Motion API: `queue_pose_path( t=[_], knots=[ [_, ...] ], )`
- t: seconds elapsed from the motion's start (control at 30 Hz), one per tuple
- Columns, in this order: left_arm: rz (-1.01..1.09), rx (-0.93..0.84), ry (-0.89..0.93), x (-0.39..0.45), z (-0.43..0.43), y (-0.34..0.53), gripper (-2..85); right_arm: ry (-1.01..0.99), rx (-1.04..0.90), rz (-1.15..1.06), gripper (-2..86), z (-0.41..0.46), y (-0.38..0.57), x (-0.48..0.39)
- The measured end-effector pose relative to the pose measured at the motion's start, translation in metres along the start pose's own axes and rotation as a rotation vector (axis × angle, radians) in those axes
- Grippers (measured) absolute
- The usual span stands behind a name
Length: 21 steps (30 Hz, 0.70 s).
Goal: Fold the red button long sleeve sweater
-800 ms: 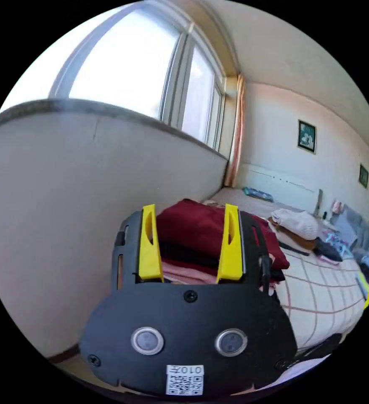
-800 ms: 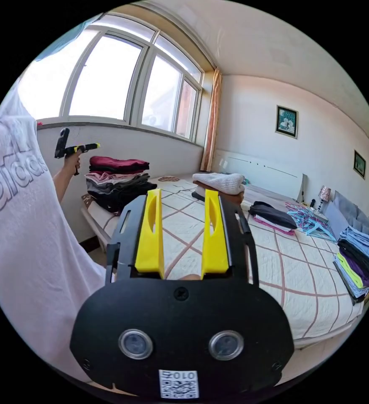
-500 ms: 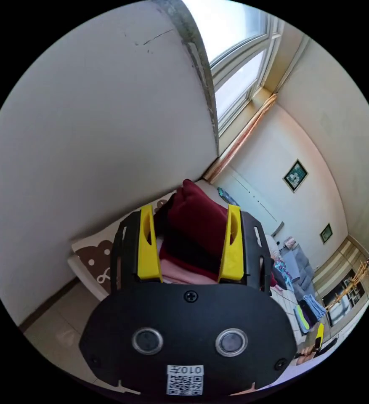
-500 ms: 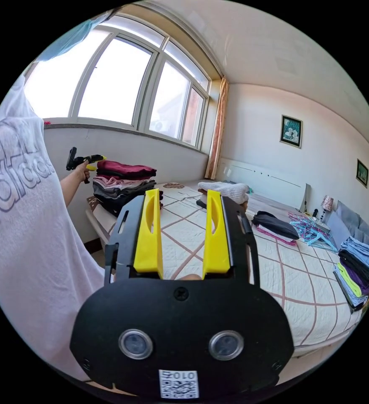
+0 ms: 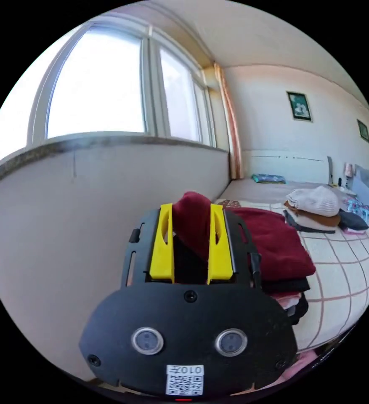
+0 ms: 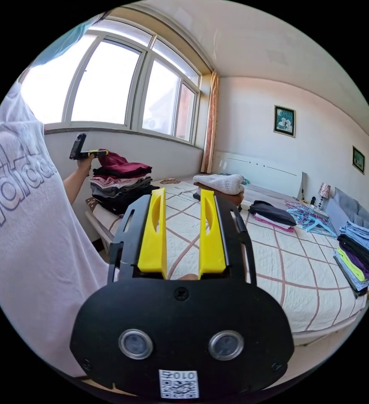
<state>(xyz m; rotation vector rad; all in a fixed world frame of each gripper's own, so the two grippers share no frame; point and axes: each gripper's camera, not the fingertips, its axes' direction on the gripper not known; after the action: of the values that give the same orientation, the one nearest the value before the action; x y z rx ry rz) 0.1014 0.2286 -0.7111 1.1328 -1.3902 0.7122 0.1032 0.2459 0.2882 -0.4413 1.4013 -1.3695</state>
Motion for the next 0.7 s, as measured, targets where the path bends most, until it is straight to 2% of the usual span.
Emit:
queue_pose_path(
  t=[0.07,0.13,0.17,0.23,0.33,0.4,0.43,0.5,0.63,0.7],
  knots=[
    [-0.051,0.128,0.288,0.002,-0.012,-0.016,9.4,-0.001,0.006,0.014,12.2,-0.002,0.005,0.003],
    [-0.098,0.186,0.457,0.007,-0.01,-0.021,8.1,0.001,0.015,0.018,11.9,-0.004,0.009,0.005],
    [-0.097,0.183,0.468,0.017,-0.008,-0.025,7.5,0.002,0.019,0.018,11.7,-0.005,0.011,0.006],
    [-0.082,0.134,0.386,0.033,-0.006,-0.028,6.9,0.007,0.02,0.024,11.4,-0.008,0.013,0.009],
    [-0.041,0.075,0.119,0.056,-0.005,-0.022,7.1,0.03,0.017,0.018,11.2,-0.017,0.018,0.012],
    [-0.055,0.009,0.147,0.061,0.008,-0.02,7.9,0.048,0.008,0.038,11.1,-0.021,0.026,0.017],
    [-0.084,-0.008,0.216,0.058,0.015,-0.02,8.6,0.047,0.008,0.048,11.1,-0.022,0.028,0.019],
    [-0.125,0.01,0.211,0.052,0.015,-0.023,9.8,0.033,0.008,0.087,10.9,-0.023,0.034,0.029],
    [-0.154,0.019,-0.062,0.048,0.005,-0.029,14.3,0.039,0.007,0.075,10.9,-0.023,0.031,0.033],
    [-0.237,-0.033,-0.031,0.036,0.012,-0.024,17.3,0.045,-0.009,0.057,10.9,-0.02,0.031,0.034]
  ],
)
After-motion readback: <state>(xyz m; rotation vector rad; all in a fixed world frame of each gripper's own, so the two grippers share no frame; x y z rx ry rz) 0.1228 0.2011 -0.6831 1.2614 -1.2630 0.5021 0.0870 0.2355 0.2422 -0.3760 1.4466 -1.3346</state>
